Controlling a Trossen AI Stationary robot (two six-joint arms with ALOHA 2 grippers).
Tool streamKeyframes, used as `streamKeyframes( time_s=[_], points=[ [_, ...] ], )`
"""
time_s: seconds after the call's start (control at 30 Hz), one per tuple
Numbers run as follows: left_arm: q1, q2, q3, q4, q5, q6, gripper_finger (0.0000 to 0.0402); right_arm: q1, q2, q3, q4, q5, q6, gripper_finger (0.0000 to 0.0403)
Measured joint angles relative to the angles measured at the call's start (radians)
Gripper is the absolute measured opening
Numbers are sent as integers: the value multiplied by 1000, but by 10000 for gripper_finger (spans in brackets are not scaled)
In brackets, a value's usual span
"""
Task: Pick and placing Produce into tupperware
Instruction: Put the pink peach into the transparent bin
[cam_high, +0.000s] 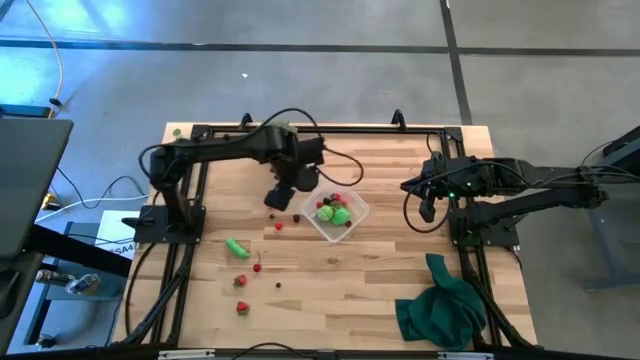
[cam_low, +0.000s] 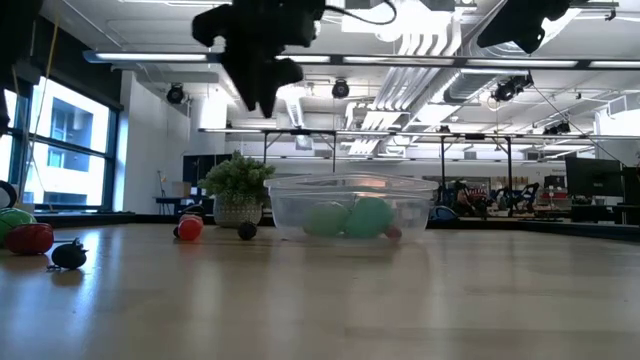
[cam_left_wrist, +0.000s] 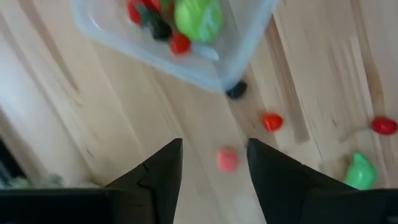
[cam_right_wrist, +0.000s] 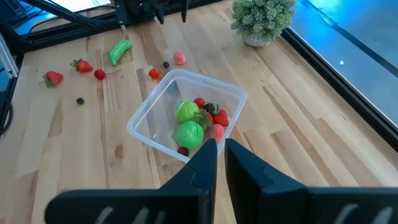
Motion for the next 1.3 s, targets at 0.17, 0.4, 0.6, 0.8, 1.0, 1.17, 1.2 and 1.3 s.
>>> streamKeyframes(
  time_s=[0.17, 0.4, 0.6, 0.8, 1.0, 1.17, 1.2, 1.3],
  points=[
    [1, -154, -281, 115, 1, -52, 157, 0, 0, 0, 0, 0, 0, 25],
    [51, -406, -679, 484, 7, -180, 156, 0, 0, 0, 0, 0, 0, 25],
    [100, -488, -882, 658, 50, -230, 158, 0, 0, 0, 0, 0, 0, 25],
    [98, -489, -995, 775, 56, -261, 165, 0, 0, 0, 0, 0, 0, 25],
    [99, -489, -1016, 788, 46, -276, 190, 0, 0, 0, 0, 0, 0, 25],
    [98, -489, -1038, 831, 32, -279, 219, 0, 0, 0, 0, 0, 0, 25],
    [98, -489, -1038, 836, 26, -279, 224, 0, 0, 0, 0, 0, 0, 25],
    [98, -484, -1038, 838, 26, -278, 237, 0, 0, 0, 0, 0, 0, 25]
  ],
)
